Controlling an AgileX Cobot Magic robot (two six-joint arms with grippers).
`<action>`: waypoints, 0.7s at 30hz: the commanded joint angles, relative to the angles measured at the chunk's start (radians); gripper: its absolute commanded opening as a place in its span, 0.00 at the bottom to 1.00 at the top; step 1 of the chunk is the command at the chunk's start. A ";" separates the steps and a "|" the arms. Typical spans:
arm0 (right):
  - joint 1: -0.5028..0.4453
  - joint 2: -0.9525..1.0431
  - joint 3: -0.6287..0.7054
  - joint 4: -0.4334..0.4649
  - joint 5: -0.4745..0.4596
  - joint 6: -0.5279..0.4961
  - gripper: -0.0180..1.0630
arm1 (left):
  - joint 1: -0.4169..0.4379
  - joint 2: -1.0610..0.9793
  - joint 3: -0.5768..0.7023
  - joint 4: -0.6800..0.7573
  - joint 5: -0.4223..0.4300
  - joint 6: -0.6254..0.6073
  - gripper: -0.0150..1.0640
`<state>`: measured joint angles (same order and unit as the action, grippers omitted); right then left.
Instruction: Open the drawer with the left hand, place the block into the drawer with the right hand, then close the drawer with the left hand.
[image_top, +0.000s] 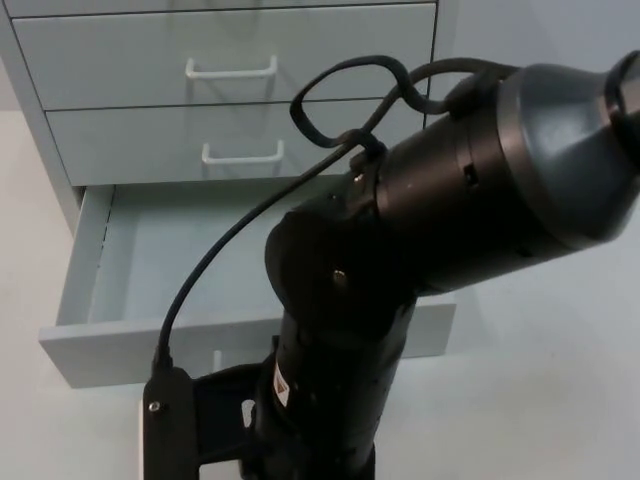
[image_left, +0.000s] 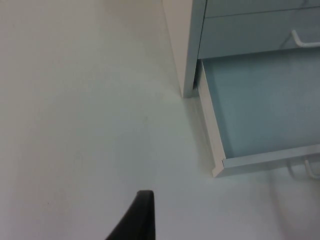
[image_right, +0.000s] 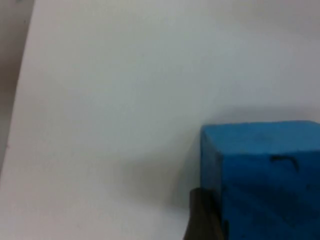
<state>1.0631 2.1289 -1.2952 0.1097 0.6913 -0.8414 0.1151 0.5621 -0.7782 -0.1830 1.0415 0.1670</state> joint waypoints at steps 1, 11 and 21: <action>0.008 -0.002 -0.013 0.006 -0.008 0.011 0.25 | 0.003 -0.004 0.005 -0.008 -0.007 0.005 0.99; 0.008 -0.112 -0.013 -0.002 0.100 0.110 0.02 | 0.003 -0.004 0.005 -0.008 -0.007 0.011 0.99; 0.006 -0.332 -0.013 -0.011 0.173 0.341 0.02 | 0.003 -0.004 0.005 -0.008 -0.007 0.011 0.99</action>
<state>1.0631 1.8304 -1.2952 0.1014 0.8440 -0.5369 0.1151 0.5621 -0.7782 -0.1830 1.0415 0.1711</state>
